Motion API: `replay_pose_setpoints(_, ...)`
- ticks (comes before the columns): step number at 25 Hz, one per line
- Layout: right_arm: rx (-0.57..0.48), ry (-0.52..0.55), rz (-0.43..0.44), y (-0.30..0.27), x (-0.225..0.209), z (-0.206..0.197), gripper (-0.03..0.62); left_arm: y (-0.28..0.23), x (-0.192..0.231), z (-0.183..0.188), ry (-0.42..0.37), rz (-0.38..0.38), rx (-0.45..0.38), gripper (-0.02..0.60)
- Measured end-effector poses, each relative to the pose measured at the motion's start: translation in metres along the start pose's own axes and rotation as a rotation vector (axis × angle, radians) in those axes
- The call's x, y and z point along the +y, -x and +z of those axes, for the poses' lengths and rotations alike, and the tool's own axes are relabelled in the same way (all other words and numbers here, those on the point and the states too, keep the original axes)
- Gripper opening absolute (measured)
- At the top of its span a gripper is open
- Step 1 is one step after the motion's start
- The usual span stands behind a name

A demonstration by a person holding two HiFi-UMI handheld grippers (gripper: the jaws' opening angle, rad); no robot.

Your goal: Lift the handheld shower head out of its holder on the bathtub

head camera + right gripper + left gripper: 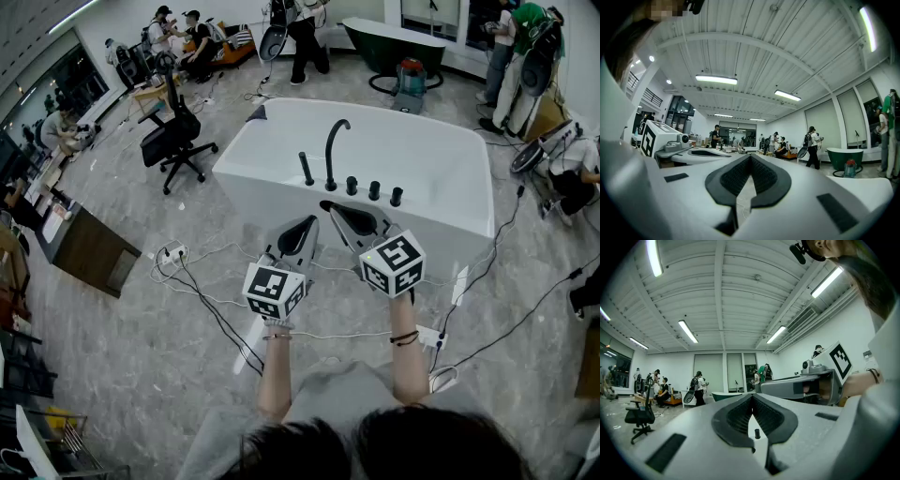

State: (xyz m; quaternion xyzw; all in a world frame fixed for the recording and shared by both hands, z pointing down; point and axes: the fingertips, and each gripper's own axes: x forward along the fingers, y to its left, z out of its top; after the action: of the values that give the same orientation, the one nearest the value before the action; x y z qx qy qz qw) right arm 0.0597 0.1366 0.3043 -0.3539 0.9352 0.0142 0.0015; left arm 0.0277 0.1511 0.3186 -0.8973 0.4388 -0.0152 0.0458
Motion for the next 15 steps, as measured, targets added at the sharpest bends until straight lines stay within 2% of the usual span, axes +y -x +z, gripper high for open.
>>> replay_pose_setpoints(7,0.013,-0.010,0.000,0.010,-0.010,-0.007,0.002,-0.007,-0.012,-0.003,0.018,0.005,0.008,0.006)
replay_pose_setpoints(15,0.020,-0.031,0.015,-0.005,-0.019,-0.013,0.002,-0.010,0.002,-0.014,0.044,0.035,0.017,0.006)
